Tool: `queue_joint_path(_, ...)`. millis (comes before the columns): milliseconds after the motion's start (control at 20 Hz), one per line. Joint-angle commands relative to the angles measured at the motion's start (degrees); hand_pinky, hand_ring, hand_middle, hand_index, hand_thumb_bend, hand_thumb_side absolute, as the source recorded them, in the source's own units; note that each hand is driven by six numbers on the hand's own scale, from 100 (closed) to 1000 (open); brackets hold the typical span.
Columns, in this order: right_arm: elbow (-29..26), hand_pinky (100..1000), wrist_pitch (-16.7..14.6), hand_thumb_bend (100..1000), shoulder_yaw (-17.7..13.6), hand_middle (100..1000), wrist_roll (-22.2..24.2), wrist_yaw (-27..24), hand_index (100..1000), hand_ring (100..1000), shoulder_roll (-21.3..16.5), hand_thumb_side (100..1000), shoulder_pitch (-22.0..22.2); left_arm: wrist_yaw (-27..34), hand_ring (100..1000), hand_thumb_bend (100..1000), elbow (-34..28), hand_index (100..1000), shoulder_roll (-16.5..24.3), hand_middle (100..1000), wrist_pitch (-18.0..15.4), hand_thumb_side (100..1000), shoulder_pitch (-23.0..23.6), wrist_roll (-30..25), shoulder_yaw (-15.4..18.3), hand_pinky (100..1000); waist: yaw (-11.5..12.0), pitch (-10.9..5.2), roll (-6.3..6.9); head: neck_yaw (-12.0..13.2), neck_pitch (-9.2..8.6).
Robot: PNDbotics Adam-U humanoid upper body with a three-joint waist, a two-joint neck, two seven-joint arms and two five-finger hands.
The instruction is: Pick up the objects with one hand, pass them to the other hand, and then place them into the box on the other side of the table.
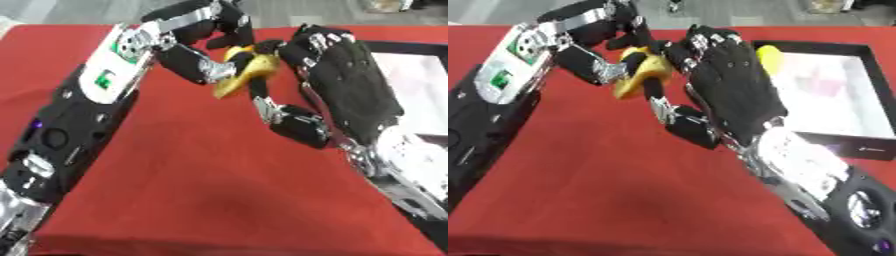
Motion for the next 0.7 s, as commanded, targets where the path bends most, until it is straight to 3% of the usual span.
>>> queue_joint_path(50, -0.55, 408, 0.4, 100, -0.87, 120, -0.54, 0.31, 248, 526, -0.93, 402, -0.41, 0.81, 361, 100, -1.29, 354, 2.37, 185, -9.39, 273, -0.49, -9.65, 1.5, 651, -0.07, -1.28, 0.02, -0.35, 0.3)
queue_joint_path(350, -0.55, 425, 0.51, 100, -1.12, 149, -1.11, 0.5, 242, 521, -1.11, 406, -0.25, 2.02, 501, 100, -1.89, 523, 2.96, 361, -8.69, 260, -0.08, -9.65, 2.38, 716, -0.21, -1.3, 0.11, -0.61, 0.3)
queue_joint_path(700, -0.55, 443, 0.18, 100, -1.52, 173, -1.1, 0.67, 234, 517, -1.44, 400, -0.18, 3.29, 537, 100, -1.83, 584, 2.78, 426, -7.29, 268, 0.04, -9.65, 2.49, 733, -0.32, -1.48, 0.19, -0.95, 0.3)
